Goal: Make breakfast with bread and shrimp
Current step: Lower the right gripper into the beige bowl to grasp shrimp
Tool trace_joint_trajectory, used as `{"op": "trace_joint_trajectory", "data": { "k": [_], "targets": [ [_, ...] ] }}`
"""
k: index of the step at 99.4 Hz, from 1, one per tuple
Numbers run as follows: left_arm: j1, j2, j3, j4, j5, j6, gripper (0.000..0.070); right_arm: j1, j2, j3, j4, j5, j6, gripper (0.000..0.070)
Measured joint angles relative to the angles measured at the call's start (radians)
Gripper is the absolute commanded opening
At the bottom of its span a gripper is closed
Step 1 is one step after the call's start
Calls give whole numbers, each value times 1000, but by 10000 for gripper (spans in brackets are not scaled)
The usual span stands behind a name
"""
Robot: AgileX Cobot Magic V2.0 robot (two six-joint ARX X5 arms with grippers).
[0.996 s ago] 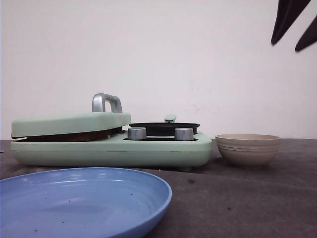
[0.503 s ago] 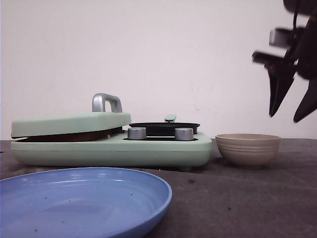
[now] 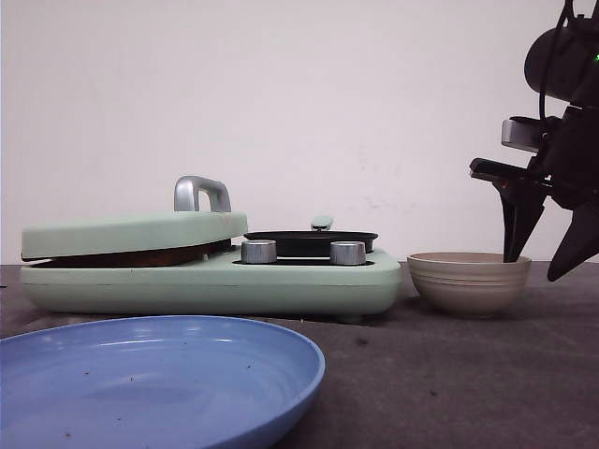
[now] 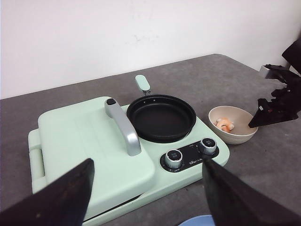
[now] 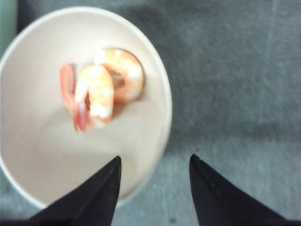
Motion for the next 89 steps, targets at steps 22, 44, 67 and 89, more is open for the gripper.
{"op": "trace_joint_trajectory", "data": {
  "k": [22, 44, 67, 89],
  "targets": [
    [0, 0, 0, 0, 0, 0, 393, -6, 13, 0, 48, -16, 2, 281],
    [0, 0, 0, 0, 0, 0, 393, -6, 29, 0, 77, -31, 2, 281],
    [0, 0, 0, 0, 0, 0, 393, -11, 92, 0, 92, -47, 10, 281],
    [0, 0, 0, -1, -2, 0, 393, -11, 109, 0, 118, -49, 22, 94]
  ]
}}
